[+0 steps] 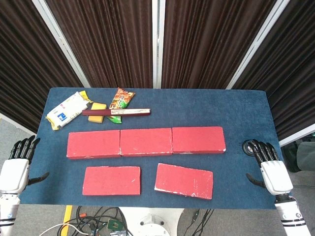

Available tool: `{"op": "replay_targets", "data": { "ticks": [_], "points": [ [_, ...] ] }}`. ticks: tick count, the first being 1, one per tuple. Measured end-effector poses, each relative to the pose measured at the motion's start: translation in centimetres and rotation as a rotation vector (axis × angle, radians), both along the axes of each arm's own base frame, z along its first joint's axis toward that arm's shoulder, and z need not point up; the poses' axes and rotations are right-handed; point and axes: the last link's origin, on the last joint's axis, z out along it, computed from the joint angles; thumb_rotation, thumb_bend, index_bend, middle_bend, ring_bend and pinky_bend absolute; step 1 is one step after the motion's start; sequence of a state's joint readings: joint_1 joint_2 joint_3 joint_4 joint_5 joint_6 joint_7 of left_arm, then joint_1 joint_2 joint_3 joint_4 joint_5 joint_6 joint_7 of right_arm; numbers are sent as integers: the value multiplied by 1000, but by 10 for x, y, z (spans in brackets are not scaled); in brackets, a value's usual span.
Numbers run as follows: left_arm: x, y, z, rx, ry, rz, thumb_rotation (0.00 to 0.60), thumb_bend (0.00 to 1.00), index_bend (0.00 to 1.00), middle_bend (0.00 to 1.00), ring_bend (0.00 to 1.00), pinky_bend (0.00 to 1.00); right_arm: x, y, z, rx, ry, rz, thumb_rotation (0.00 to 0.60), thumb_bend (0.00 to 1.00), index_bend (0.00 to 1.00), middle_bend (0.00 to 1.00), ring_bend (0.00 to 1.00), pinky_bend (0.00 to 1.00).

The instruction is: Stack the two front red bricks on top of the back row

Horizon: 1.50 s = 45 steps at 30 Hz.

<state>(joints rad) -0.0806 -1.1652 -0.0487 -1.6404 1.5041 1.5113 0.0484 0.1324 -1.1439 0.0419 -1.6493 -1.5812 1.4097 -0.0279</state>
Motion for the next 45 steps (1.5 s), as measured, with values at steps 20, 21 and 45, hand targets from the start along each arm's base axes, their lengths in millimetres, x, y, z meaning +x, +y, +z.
{"op": "replay_targets", "data": {
  "ticks": [20, 21, 45],
  "points": [
    [2, -1, -4, -16, -2, -11, 600, 0, 6, 0, 0, 0, 3, 1, -9, 17, -4, -36, 600, 48, 0, 0, 0, 0],
    [2, -1, -4, -15, -3, -11, 600, 0, 6, 0, 0, 0, 3, 2, -10, 20, -5, -38, 600, 40, 0, 0, 0, 0],
    [0, -3, -8, -37, -18, -15, 600, 0, 6, 0, 0, 0, 64, 20, -68, 279, -102, 26, 600, 0, 0, 0, 0, 0]
  ]
}}
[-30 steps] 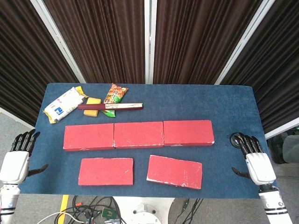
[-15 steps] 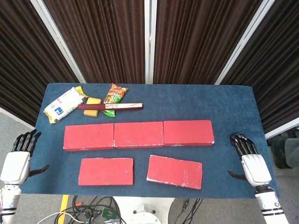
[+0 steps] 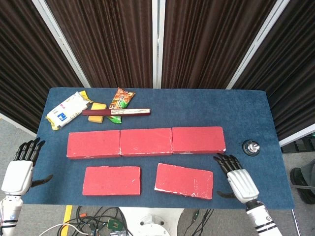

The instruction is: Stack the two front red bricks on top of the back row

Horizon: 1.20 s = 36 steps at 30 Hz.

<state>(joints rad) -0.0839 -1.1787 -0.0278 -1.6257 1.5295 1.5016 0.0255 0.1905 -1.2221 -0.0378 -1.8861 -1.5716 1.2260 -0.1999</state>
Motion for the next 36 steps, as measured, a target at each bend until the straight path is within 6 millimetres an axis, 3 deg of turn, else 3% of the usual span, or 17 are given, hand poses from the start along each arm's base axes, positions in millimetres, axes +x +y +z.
{"op": "replay_targets", "data": {
  "ticks": [18, 36],
  "points": [
    [-9, 0, 0, -13, -11, 15, 600, 0, 6, 0, 0, 0, 38, 9, -68, 143, 22, -21, 600, 0, 0, 0, 0, 0],
    [-16, -2, 1, -15, -17, 32, 600, 0, 6, 0, 0, 0, 43, 0, -93, 137, 45, -79, 600, 0, 0, 0, 0, 0]
  ]
}}
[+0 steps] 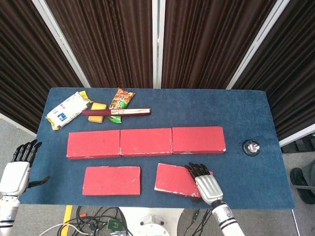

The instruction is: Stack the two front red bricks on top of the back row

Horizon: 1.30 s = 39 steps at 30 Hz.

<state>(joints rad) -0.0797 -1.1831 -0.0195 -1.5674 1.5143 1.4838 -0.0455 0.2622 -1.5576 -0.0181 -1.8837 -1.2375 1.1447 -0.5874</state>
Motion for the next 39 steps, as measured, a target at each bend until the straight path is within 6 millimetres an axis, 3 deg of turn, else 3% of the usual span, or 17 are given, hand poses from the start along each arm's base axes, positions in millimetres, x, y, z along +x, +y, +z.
{"op": "replay_targets", "data": {
  "ticks": [16, 25, 30, 39],
  "points": [
    [-1, 0, 0, -9, -1, 4, 600, 0, 6, 0, 0, 0, 0, -4, -14, 25, 10, -23, 600, 0, 0, 2, 0, 0],
    [-1, 1, 0, -10, -1, 3, 600, 0, 6, 0, 0, 0, 0, -4, -15, 20, 18, -35, 600, 5, 0, 147, 56, 0],
    [-1, 1, -1, -16, -1, 6, 600, 0, 6, 0, 0, 0, 0, -5, -12, -9, 11, -37, 600, 98, 0, 218, 106, 0],
    [1, 1, 1, -15, -1, 7, 600, 0, 6, 0, 0, 0, 5, -8, 1, -31, -26, -17, 600, 134, 0, 240, 127, 0]
  ]
}}
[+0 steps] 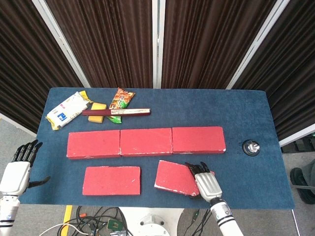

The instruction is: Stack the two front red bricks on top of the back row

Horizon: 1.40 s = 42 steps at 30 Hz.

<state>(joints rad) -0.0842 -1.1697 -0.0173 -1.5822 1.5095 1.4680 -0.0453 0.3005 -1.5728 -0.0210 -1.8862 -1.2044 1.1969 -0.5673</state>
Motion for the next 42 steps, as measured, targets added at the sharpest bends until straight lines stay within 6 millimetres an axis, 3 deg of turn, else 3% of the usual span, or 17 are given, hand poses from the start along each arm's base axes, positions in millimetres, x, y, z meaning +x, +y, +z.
{"op": "replay_targets", "data": {
  "ticks": [7, 11, 14, 29, 35, 42],
  "points": [
    [1, 0, 1, -3, 4, 0, 600, 0, 5, 0, 0, 0, 11, -16, 40, -73, -20, 82, 600, 134, 0, 245, 139, 0],
    [2, 1, 1, -6, 4, 0, 600, 0, 6, 0, 0, 0, 21, -46, 67, -140, -5, 151, 600, 133, 0, 242, 142, 0],
    [2, 1, 0, -9, 4, 1, 600, 0, 5, 0, 0, 0, 35, -72, 76, -149, -13, 217, 600, 133, 0, 217, 138, 0],
    [-4, 7, -2, -26, 0, 20, 600, 0, 6, 0, 0, 0, 37, -195, 62, 16, 8, 282, 600, 120, 0, 174, 89, 0],
    [-5, 9, -4, -35, -4, 22, 600, 0, 6, 0, 0, 0, 50, -214, 45, 77, 10, 309, 600, 81, 0, 168, 87, 0],
    [-9, 8, -3, -34, -11, 28, 600, 0, 6, 0, 0, 0, 48, -210, 28, 120, -7, 289, 600, 89, 0, 165, 80, 0]
  ]
}}
